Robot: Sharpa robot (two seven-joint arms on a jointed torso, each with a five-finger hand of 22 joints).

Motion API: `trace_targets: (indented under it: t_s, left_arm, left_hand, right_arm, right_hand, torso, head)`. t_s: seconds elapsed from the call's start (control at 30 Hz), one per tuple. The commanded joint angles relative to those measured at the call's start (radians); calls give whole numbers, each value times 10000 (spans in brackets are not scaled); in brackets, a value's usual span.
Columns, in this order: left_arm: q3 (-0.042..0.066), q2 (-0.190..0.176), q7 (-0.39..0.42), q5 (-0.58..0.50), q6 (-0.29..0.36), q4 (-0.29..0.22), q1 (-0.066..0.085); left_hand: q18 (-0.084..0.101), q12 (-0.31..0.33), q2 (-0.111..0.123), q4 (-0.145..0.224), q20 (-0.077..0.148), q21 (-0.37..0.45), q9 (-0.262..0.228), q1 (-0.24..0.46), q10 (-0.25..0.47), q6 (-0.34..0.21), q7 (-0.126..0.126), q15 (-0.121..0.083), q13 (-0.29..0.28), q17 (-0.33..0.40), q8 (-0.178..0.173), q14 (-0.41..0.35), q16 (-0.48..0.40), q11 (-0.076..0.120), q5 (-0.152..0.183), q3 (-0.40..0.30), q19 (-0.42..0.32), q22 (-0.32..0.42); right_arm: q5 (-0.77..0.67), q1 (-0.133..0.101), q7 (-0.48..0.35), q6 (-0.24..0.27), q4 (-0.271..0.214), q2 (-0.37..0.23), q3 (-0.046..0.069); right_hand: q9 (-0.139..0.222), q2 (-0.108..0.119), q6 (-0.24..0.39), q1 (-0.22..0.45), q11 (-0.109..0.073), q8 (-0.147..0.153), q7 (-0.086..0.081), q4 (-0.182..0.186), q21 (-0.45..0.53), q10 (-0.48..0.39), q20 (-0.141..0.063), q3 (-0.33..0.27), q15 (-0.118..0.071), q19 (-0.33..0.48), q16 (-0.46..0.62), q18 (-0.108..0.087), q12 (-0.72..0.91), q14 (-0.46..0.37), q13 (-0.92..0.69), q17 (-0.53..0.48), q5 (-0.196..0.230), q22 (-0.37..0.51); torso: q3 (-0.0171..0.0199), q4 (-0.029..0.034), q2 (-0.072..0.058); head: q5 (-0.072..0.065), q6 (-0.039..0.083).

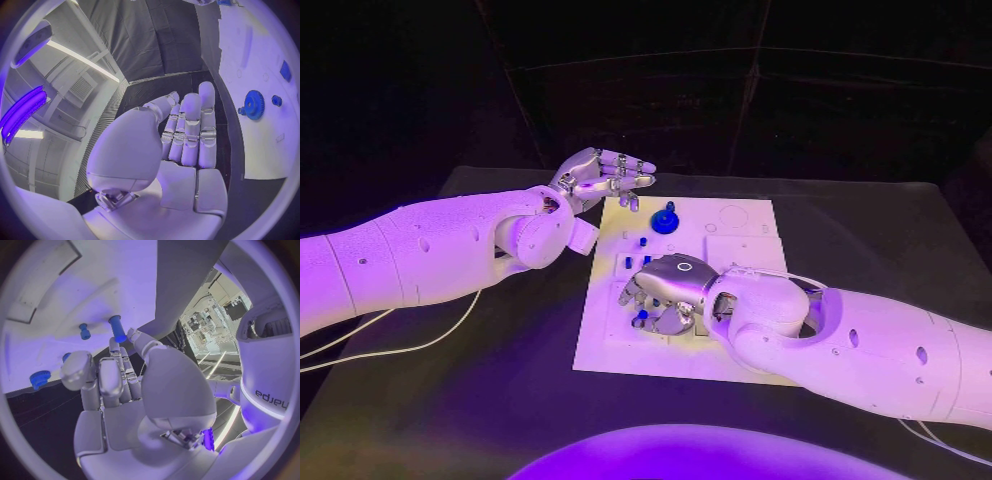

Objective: Assemble the parts on the task board

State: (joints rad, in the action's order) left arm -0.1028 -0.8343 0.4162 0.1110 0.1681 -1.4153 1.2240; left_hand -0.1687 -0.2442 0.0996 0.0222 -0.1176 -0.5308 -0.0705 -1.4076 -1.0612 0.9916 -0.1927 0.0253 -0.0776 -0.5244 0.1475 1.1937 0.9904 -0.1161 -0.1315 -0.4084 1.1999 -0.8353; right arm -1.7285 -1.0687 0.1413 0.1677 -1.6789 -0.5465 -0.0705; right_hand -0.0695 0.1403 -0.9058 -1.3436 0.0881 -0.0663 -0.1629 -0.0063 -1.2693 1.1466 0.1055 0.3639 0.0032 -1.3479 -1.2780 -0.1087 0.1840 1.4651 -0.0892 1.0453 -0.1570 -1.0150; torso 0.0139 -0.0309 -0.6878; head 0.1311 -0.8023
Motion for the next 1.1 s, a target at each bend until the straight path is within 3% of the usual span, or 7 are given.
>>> trace_targets:
  t_s: [0.03,0.67,0.9,1.1]
  left_arm:
    - [9,-8,29,-36,-116,-28,17]
    - [9,-25,21,-36,-109,-26,17]
    - [9,-27,18,-36,-106,-23,17]
    - [9,-21,16,-36,-104,-14,17]
  left_hand:
    - [-126,-68,-17,19,-25,41,11,88,67,-29,-7,8,14,9,26,-57,-23,-19,-1,53,-59,10]
    - [-129,-102,-26,40,-33,52,8,85,96,-47,-11,13,12,21,39,-82,-11,-24,-1,63,-73,18]
    - [-129,-102,-26,40,-33,52,8,85,96,-47,-11,13,12,21,39,-82,-11,-24,-1,63,-73,18]
    - [-129,-102,-26,40,-33,52,8,85,96,-47,-11,13,12,21,39,-82,-11,-24,-1,63,-73,18]
  right_arm:
    - [77,-11,-56,51,5,14,2]
    - [-45,-13,221,-617,82,-107,2]
    - [-81,-14,217,-603,87,-123,2]
    - [-109,-14,160,-505,79,-100,2]
  right_hand:
    - [5,-24,66,11,-5,-5,15,19,-3,-123,-51,-67,-42,31,1,26,-71,190,25,-47,-23,47]
    - [-2,2,139,-33,57,-24,-28,8,129,-502,10,-215,20,168,87,-13,-243,102,79,-216,36,252]
    - [-23,-157,23,-294,11,-73,10,-110,94,-319,-6,-81,-15,142,31,-7,-159,129,57,-158,97,193]
    - [-35,-394,-146,-689,-64,-115,68,-336,12,6,-56,322,-85,80,-32,14,-82,165,53,-87,399,65]
  torso:
    - [-1,7,-4]
    - [4,1,2]
    - [3,-2,1]
    - [6,0,4]
  head:
    - [-1,-11]
    - [25,-38]
    - [30,-43]
    - [23,-47]
